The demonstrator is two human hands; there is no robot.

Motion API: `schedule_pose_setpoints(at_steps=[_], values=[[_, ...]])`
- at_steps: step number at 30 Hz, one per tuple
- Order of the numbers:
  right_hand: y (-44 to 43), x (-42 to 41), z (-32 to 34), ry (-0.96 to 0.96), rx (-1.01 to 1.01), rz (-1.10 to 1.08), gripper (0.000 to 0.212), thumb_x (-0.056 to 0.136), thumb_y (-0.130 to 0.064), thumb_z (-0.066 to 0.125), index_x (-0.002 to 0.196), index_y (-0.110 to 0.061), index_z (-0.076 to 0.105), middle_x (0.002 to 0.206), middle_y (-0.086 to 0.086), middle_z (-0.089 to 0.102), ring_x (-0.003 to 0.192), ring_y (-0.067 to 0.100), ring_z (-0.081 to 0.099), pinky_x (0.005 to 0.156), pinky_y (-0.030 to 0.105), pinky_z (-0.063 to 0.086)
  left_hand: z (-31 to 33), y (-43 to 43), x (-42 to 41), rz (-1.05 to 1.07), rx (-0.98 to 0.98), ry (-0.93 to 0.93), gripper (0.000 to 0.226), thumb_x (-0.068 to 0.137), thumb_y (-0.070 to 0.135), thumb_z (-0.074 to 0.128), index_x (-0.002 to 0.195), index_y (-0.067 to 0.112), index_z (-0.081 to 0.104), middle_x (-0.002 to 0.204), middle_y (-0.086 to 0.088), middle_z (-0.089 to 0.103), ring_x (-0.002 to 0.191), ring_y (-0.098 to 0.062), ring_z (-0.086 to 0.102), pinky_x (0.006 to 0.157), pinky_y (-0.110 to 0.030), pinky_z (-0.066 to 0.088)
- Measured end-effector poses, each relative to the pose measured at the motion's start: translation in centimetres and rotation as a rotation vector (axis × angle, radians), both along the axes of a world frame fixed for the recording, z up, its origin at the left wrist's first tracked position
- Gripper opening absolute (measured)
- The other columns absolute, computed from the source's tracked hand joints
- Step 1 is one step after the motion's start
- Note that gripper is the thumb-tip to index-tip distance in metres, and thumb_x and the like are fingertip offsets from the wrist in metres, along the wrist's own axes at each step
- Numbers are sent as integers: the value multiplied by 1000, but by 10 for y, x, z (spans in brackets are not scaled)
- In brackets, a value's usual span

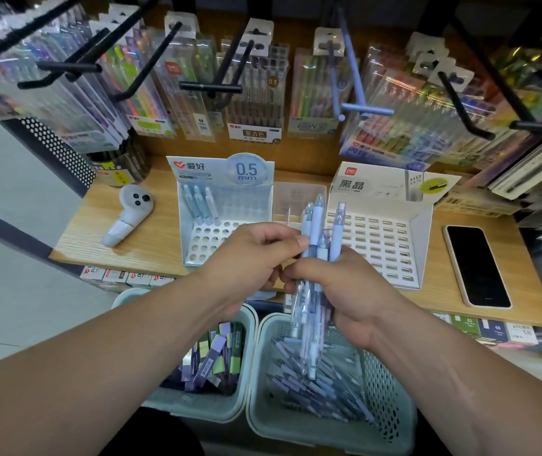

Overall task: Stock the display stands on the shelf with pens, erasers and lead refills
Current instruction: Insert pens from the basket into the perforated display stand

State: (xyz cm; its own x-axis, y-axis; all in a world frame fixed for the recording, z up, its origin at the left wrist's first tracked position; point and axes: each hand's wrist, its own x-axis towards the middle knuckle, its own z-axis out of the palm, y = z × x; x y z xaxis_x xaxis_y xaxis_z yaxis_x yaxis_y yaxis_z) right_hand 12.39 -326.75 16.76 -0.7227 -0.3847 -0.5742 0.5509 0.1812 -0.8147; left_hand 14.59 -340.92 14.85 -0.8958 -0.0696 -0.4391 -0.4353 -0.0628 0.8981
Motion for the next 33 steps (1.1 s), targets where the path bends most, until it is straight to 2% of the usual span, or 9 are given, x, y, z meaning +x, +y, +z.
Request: schedule_pose_setpoints(at_steps=[3,6,10,15,19,23,27,31,33], values=[[1,0,1,-17,-2,18,11,79,2,68,81,-6,76,73,12,72,68,19,64,71,37,48,2,-2,0,-26,36,4,9,93,22,68,91,14,70,59,1,61,48,-18,57,48,-22,39],[1,1,3,-22,-16,43,8,76,-2,72,78,-6,78,77,15,72,71,19,66,79,44,47,1,-7,-1,-107,48,23,14,93,26,67,85,15,64,60,-3,61,50,-21,58,49,-23,38],[3,1,1,-53,14,-1,10,79,4,70,80,-3,77,84,23,74,72,23,67,73,40,51,-2,-8,-3,-99,7,36,13,92,22,69,93,8,67,66,-4,65,51,-19,54,50,-23,39],[4,-1,-1,-74,34,-10,15,81,6,68,82,-6,78,87,22,76,73,23,71,70,37,55,-5,-10,-4,-65,-46,38,9,95,10,65,88,9,71,75,-3,67,55,-17,39,56,-30,38],[4,-2,-3,-80,8,-9,17,84,8,65,94,-2,75,87,19,77,74,23,74,71,37,58,-5,-7,-3,-47,-83,60,13,95,8,65,84,9,71,75,-4,67,54,-14,42,50,-22,41],[7,-2,-3,-62,-30,13,17,83,6,66,82,-5,79,88,21,76,78,26,73,73,38,59,-6,-10,-1,-91,-12,56,15,97,14,62,83,10,66,66,-2,63,54,-25,50,50,-23,42],[4,-3,-2,-72,-76,-23,15,85,6,65,91,-1,77,91,22,76,80,28,74,77,39,61,-8,-11,-2,-55,63,29,27,100,20,59,74,18,64,64,-12,46,50,-22,50,54,-29,41],[2,-6,-5,-89,-56,-110,8,84,1,71,88,-4,77,88,19,76,78,27,72,83,49,58,-8,-13,-4,62,173,-5,17,101,21,57,86,13,59,56,-5,40,50,-18,43,56,-29,36],[1,-6,-6,-77,-38,-131,6,83,-3,74,86,-7,76,81,13,75,72,23,70,81,47,55,-6,-14,-4,97,249,-25,12,101,21,57,92,13,58,56,-5,41,51,-17,38,52,-25,35]])
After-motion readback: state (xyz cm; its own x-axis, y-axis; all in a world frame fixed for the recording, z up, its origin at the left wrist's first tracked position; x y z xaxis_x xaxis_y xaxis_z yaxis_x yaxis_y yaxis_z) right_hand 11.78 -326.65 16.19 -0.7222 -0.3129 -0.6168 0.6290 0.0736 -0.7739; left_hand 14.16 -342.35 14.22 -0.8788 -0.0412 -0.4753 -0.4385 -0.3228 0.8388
